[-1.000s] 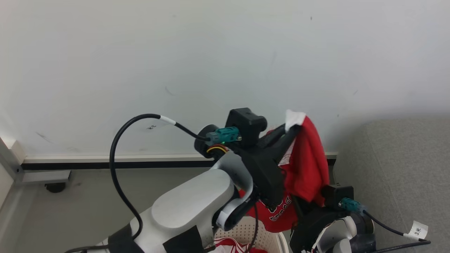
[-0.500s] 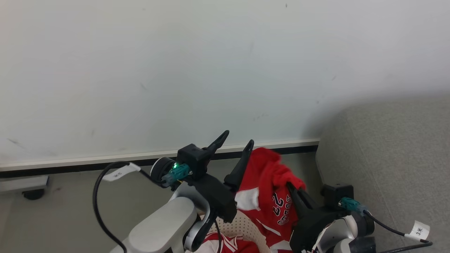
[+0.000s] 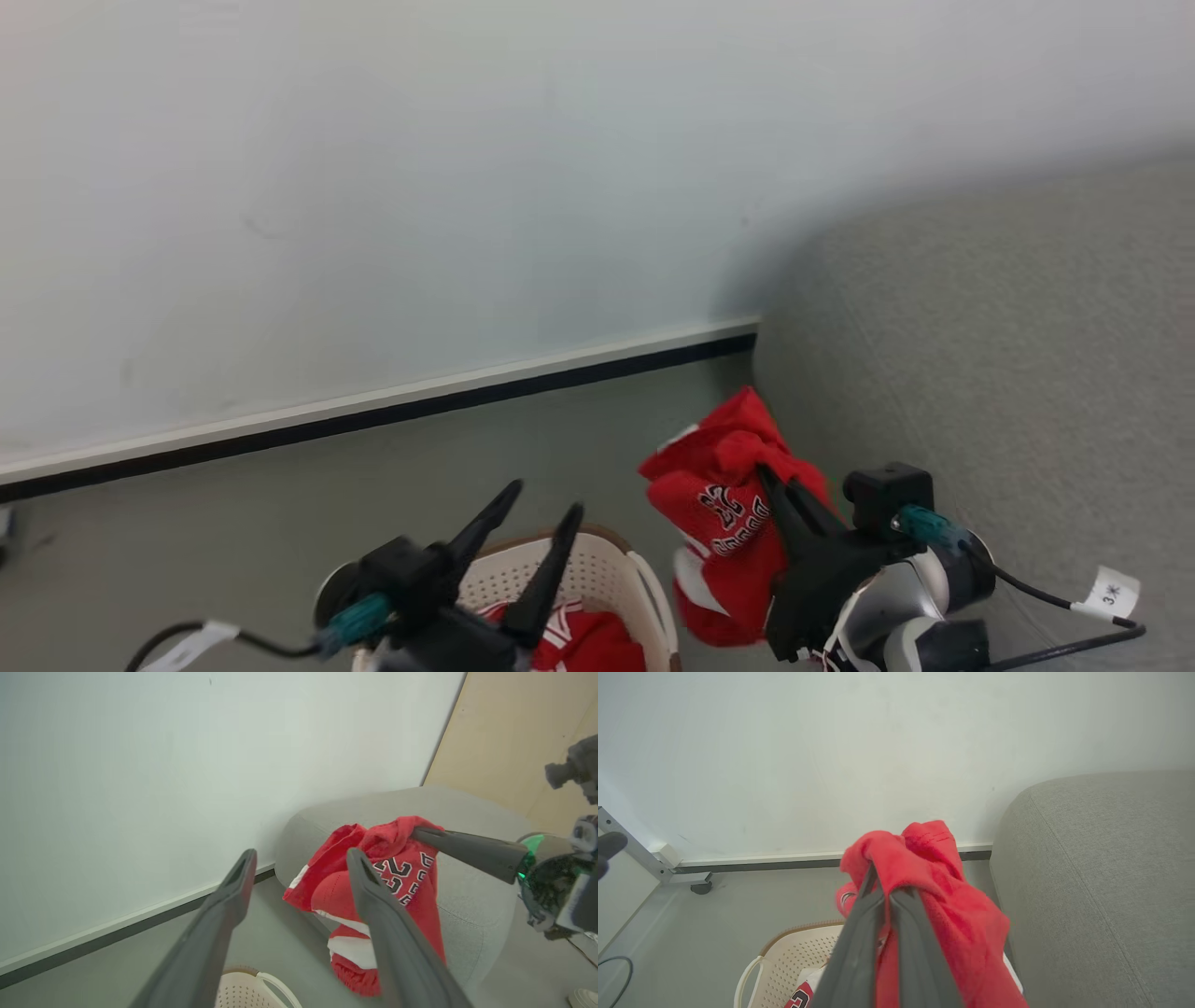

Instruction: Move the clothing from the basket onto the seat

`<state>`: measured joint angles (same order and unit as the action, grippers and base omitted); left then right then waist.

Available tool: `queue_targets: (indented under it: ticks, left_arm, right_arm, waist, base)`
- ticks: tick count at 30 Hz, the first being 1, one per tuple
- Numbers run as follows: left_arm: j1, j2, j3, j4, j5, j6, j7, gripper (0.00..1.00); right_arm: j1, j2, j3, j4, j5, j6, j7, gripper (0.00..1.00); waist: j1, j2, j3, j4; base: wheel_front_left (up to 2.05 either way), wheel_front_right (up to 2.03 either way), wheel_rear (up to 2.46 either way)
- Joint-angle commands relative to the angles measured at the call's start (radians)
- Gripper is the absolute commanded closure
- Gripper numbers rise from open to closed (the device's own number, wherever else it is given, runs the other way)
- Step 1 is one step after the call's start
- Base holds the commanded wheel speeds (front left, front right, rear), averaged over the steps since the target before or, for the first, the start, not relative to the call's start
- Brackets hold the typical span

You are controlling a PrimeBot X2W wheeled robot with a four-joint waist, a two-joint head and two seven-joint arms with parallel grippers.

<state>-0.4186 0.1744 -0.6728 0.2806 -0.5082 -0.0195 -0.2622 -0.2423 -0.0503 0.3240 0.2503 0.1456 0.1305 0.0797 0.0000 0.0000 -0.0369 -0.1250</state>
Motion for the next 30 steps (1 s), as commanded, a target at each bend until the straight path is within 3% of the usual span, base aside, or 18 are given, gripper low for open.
queue_targets:
  ticks: [1,12,16,23,30]
  left_arm:
    - [0.045,0.012,0.037,-0.019,0.023,-0.009,-0.004,0.0]
    - [0.317,0.029,0.322,-0.248,0.141,-0.007,-0.003,0.0]
    - [0.388,0.038,0.397,-0.348,0.185,0.001,-0.003,0.0]
    - [0.431,0.065,0.452,-0.489,0.26,-0.021,-0.003,0.0]
    - [0.418,0.097,0.451,-0.566,0.31,-0.032,-0.003,0.0]
  right_arm:
    - [-0.021,0.0,0.014,-0.003,-0.001,0.0,0.004,1.0]
    - [-0.263,-0.011,0.218,0.035,0.115,0.0,-0.006,1.0]
    - [-0.39,-0.021,0.229,0.058,0.167,0.0,-0.041,1.0]
    - [-0.562,-0.068,0.138,0.09,0.238,0.0,-0.099,1.0]
    - [-0.738,-0.197,0.071,0.145,0.273,0.0,-0.129,1.0]
  waist:
    - [0.0,0.0,0.041,-0.086]
    - [0.0,0.0,0.187,-0.343]
    - [0.0,0.0,0.261,-0.411]
    - [0.0,0.0,0.392,-0.437]
    - [0.0,0.0,0.508,-0.43]
  base:
    - [0.0,0.0,0.0]
    - [0.0,0.0,0.0]
    - [0.0,0.0,0.0]
    - [0.0,0.0,0.0]
    - [0.0,0.0,0.0]
